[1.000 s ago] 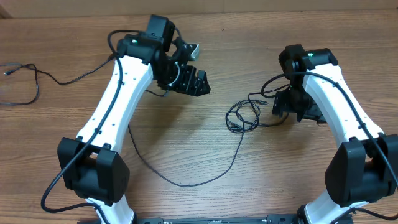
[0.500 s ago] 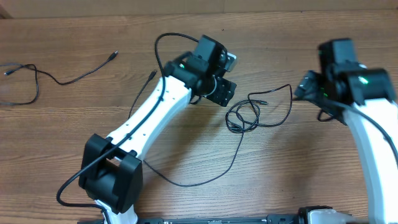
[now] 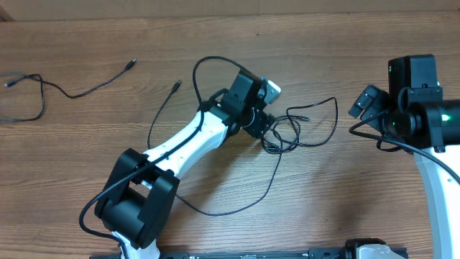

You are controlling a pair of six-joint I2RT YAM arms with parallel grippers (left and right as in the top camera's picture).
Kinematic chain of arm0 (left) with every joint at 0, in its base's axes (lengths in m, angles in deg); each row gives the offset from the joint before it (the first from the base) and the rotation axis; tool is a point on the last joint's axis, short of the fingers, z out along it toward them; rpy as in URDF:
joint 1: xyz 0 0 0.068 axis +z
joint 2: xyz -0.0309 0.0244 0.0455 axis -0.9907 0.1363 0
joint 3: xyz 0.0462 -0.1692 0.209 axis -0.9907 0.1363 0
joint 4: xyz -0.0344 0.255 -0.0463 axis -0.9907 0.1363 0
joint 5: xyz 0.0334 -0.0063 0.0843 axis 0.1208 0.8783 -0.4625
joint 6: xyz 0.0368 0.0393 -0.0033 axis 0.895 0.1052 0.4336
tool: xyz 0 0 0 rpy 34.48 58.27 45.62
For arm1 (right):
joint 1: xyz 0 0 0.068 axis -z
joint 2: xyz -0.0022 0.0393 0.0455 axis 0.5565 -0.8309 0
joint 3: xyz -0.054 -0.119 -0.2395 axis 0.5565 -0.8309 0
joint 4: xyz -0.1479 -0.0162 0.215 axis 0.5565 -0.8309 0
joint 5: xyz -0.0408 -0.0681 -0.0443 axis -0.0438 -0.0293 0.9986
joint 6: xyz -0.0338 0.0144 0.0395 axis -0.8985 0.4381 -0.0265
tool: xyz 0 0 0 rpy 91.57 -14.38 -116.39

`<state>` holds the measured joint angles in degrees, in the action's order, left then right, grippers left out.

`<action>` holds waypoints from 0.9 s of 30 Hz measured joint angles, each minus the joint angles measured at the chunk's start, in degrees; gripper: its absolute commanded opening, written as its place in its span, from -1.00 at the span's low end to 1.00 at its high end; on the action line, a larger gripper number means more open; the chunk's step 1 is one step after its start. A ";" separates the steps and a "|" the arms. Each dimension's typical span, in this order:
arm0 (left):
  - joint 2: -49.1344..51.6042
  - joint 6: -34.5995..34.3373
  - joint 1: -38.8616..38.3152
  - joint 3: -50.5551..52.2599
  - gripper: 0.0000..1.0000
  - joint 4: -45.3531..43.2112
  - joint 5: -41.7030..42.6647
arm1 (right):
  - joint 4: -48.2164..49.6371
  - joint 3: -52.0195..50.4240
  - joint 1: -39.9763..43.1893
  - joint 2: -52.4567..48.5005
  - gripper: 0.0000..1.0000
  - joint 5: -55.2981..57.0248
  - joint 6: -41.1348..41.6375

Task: Untangle cables

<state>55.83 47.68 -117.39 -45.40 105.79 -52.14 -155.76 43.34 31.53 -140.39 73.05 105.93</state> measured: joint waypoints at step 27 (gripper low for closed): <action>14.29 4.15 -2.78 0.92 -0.92 -19.98 2.56 | -0.92 0.00 0.00 0.02 0.99 -9.22 -1.51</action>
<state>70.13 51.83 -120.16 -44.48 85.81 -49.59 -156.68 43.34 31.53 -140.36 63.83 104.42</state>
